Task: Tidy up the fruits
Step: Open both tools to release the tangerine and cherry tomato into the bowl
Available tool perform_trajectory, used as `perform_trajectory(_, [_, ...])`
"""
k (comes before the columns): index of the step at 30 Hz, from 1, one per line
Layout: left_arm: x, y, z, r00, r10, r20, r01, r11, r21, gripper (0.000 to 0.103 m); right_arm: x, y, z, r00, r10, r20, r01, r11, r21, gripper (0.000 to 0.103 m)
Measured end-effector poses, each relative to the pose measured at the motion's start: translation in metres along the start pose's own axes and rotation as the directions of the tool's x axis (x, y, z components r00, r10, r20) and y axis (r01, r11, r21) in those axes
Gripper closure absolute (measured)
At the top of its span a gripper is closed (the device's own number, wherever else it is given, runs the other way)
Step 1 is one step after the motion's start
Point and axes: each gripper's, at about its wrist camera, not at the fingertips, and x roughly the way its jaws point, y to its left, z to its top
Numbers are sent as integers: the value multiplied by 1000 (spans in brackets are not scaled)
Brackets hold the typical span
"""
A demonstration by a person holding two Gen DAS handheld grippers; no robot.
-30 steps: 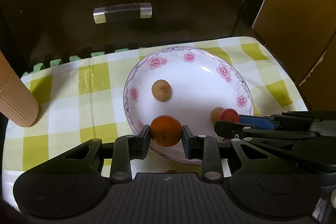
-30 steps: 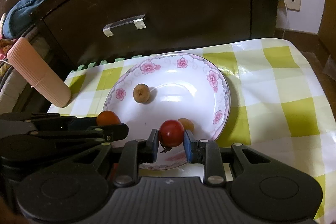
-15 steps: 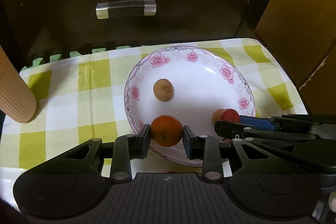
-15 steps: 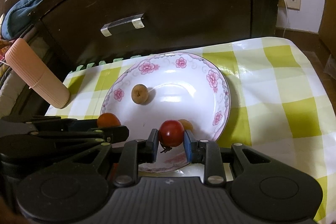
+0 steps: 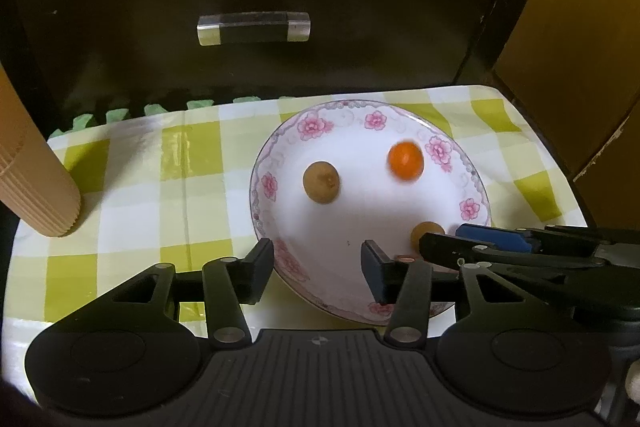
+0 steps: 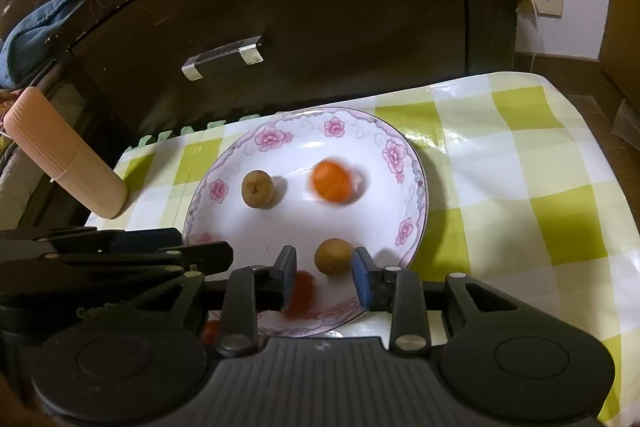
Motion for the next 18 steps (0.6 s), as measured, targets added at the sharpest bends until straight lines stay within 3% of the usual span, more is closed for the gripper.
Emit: perform_trajectory(18, [-41,-1,-19,999,-4,46,2,1000,29,38,-33,17,-10,1000,2,23,-1,999,-48,71])
